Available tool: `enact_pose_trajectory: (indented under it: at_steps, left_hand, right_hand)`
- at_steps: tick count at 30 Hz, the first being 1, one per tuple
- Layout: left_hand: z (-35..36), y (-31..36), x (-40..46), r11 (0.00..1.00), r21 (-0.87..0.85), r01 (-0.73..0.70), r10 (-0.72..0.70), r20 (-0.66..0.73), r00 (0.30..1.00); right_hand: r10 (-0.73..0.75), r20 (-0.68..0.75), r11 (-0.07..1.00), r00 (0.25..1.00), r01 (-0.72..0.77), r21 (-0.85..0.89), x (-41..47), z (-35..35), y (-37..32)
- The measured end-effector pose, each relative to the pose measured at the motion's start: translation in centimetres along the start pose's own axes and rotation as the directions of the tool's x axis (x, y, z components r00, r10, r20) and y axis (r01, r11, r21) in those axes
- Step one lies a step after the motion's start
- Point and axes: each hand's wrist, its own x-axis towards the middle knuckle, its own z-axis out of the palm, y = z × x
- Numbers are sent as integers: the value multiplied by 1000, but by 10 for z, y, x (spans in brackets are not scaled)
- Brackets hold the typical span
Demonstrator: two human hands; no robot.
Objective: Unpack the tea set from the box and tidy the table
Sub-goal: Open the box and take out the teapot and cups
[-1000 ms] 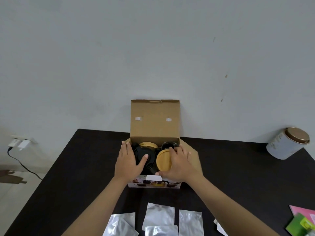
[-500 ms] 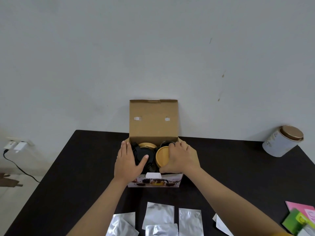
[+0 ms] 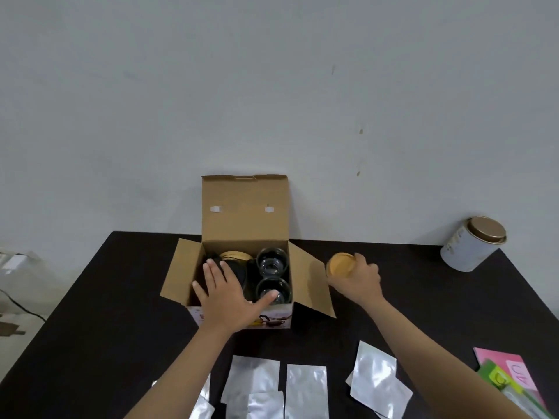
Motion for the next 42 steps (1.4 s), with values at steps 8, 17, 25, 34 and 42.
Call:
enact_pose_trajectory:
  at_steps: [8,17,25,34,42]
  left_hand:
    - [26,76,-11,995,-2,102,-102,-47,994]
    - [44,87,-4,967,150,206,-180,-169,969]
    - [52,84,0,959,204,198,-157,-201,967]
    - [58,82,2,963,195,184,-132,-252,959]
    - [58,81,3,964,190,187,-130,-275,953]
  right_hand:
    - [76,-87,971,993,-93,-221,39,-18,106]
    - [-14,-105,986,994,-3,-164,99,-37,153]
    - [29,-248,990,968,-62,-126,161,-63,168]
    - [98,-326,985,940,-43,170,184,-63,173]
    - [121,-397,967,910,-19,253,189,-55,170]
